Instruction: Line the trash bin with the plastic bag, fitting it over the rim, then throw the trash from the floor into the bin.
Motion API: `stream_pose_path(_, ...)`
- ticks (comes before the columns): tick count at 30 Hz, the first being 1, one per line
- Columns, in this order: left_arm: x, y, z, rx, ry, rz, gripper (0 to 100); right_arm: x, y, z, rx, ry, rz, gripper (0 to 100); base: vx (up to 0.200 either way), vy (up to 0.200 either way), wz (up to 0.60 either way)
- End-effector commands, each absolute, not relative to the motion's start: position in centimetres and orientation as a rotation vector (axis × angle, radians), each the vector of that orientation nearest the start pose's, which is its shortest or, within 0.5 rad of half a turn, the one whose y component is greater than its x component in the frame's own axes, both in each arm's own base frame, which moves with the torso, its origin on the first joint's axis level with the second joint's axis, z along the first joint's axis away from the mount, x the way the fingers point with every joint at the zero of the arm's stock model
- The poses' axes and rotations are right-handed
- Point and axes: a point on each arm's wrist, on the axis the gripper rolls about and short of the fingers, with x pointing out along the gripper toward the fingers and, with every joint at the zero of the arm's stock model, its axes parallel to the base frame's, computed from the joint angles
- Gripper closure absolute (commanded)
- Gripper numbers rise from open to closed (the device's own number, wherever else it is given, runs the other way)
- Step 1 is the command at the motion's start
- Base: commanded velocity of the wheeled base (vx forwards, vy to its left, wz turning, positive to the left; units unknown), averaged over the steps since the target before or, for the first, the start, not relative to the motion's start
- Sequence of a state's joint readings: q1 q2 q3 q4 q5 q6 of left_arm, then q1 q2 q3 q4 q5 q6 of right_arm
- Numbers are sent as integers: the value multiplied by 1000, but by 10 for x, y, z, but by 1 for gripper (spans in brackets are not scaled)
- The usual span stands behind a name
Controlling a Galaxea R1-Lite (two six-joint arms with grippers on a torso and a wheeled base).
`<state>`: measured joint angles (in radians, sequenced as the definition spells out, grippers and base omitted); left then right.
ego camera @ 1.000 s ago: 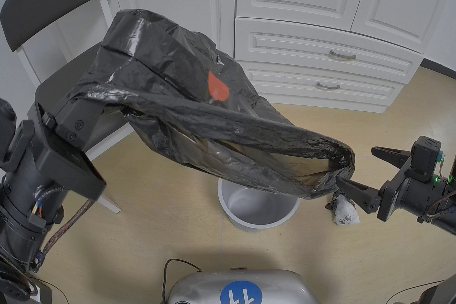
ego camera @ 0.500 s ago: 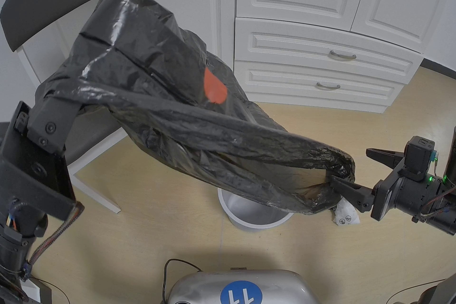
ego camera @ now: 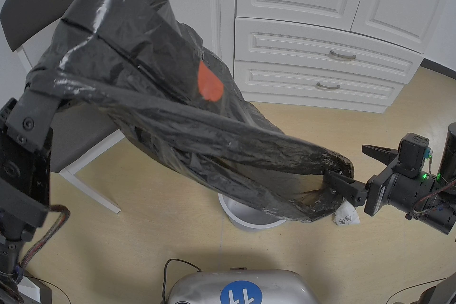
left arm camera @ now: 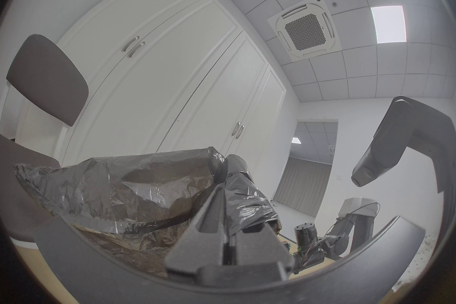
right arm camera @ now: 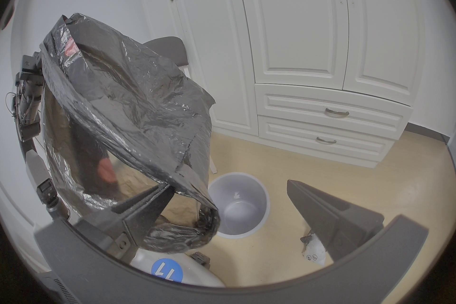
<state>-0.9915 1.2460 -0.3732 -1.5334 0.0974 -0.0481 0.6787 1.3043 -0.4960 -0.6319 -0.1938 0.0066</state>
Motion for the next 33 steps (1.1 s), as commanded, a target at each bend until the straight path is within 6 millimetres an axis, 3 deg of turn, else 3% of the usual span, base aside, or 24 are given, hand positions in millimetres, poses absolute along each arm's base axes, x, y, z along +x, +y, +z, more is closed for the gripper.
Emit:
stream_pose_path(1,85,-127,267,-422,-581,-879,100,157,122,196,-72,172,484,0,0,0,0)
stream_pose_path(13,85,-133,264,-443,-547,-910,100,146,141,205,23,95,569,0,0,0,0)
stream_pose_path(19,84,-132,269,-466,-563,-913,100,150,154,192,14,148,582,0,0,0,0)
stream_pose_path(33,78,-122,284,-506,-630,-906,100,158,157,182,-23,188,499,0,0,0,0)
